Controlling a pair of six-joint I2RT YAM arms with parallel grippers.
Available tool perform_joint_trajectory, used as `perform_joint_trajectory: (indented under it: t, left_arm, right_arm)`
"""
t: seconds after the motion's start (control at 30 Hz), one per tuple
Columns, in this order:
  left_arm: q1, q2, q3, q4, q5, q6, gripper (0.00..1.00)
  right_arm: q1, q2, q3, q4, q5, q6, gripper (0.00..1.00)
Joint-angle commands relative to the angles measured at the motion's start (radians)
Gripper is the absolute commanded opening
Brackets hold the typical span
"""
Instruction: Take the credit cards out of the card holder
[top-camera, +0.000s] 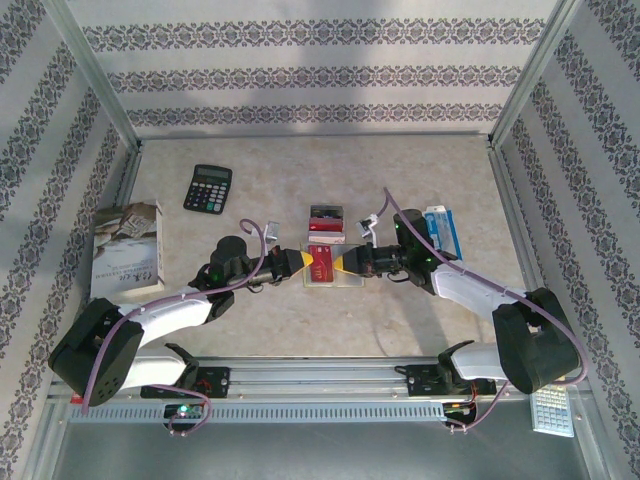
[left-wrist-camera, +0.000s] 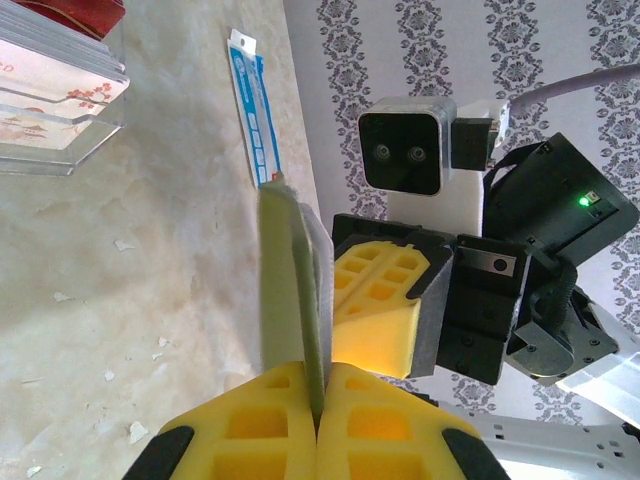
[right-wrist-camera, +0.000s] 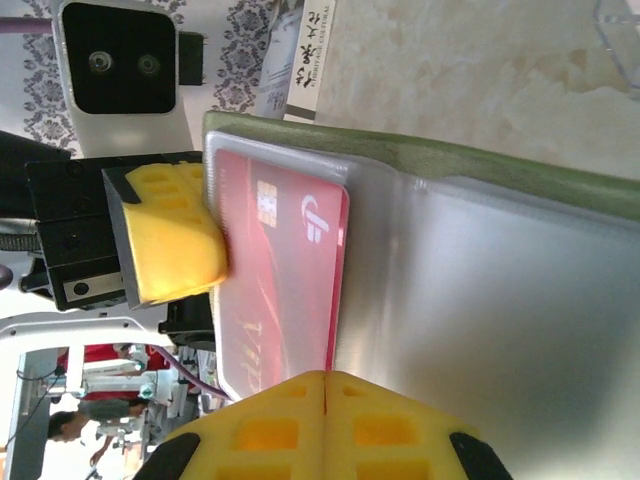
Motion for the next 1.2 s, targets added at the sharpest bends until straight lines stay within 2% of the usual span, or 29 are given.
perform_joint_trajectory:
  t: [0.0,0.23,0.43,0.53,1.17]
  left_arm:
    - [-0.007,0.003,0.016,0.016,0.004,0.000,0.04]
    - [-0.007,0.006,0.021,0.015,0.008,0.001,0.03]
    - [-0.007,0.016,0.013,0.098,0.029,-0.025,0.00]
    - [-0.007,0.023,0.020,0.127,0.052,-0.030,0.00]
    - [-0.009,0.018,0.036,0.146,0.073,-0.028,0.00]
  right_arm:
    - [-0.014,-0.017,-0.020,-0.036,0.003,-0.047,0.02]
    - [-0.018,-0.022,-0.023,-0.019,-0.012,-0.035,0.04]
    - [-0.043,-0.097,-0.038,0.094,-0.059,0.057,0.30]
    - [-0.054,-0.138,-0.033,0.091,-0.075,0.072,0.38]
    - [-0.023,-0.070,-0.033,0.095,-0.071,0.095,0.39]
